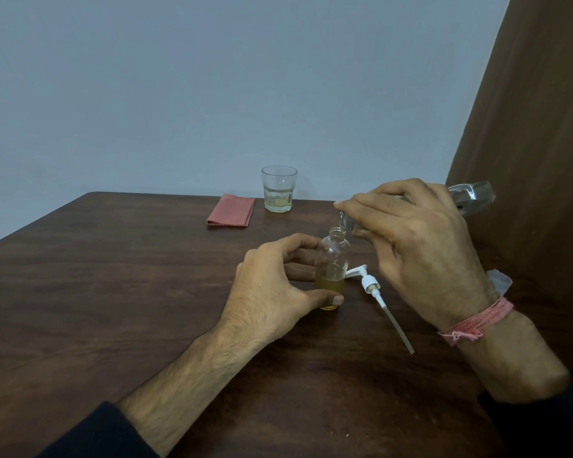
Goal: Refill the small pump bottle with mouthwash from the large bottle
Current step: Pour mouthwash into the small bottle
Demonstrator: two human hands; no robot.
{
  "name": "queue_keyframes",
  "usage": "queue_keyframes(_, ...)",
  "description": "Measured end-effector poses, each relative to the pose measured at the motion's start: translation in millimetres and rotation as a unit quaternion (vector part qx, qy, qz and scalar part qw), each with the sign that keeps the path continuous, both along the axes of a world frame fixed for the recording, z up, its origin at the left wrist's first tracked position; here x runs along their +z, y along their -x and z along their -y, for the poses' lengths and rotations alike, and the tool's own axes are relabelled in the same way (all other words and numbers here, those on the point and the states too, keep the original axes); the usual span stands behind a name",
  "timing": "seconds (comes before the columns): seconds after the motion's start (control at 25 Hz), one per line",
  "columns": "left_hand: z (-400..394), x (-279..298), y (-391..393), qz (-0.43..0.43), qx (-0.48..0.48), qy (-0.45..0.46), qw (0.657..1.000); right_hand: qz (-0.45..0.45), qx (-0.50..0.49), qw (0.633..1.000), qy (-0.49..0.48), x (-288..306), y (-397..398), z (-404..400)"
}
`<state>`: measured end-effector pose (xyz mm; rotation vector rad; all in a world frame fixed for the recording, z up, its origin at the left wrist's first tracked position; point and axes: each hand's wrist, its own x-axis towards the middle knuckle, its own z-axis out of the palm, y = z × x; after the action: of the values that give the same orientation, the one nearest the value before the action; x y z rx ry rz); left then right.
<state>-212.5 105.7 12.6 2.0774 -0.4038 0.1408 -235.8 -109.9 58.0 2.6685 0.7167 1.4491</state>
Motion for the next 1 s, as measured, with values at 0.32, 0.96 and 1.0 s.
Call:
queue_keyframes(0.32, 0.1, -0.7, -1.3, 0.0, -0.002, -0.003, 1.0, 0.004, -0.001, 1.0, 0.005, -0.1, -0.3, -0.2)
queue_keyframes(0.96, -1.1, -3.5, -3.1, 0.008, -0.007, 0.001, 1.0, -0.001, -0.008, 1.0, 0.007, 0.7, 0.9, -1.4)
queue_keyframes(1.0, -1.1, -3.2, -3.2, 0.007, -0.007, 0.0, 1.0, 0.0, -0.007, 1.0, 0.006, 0.8, 0.9, -1.1)
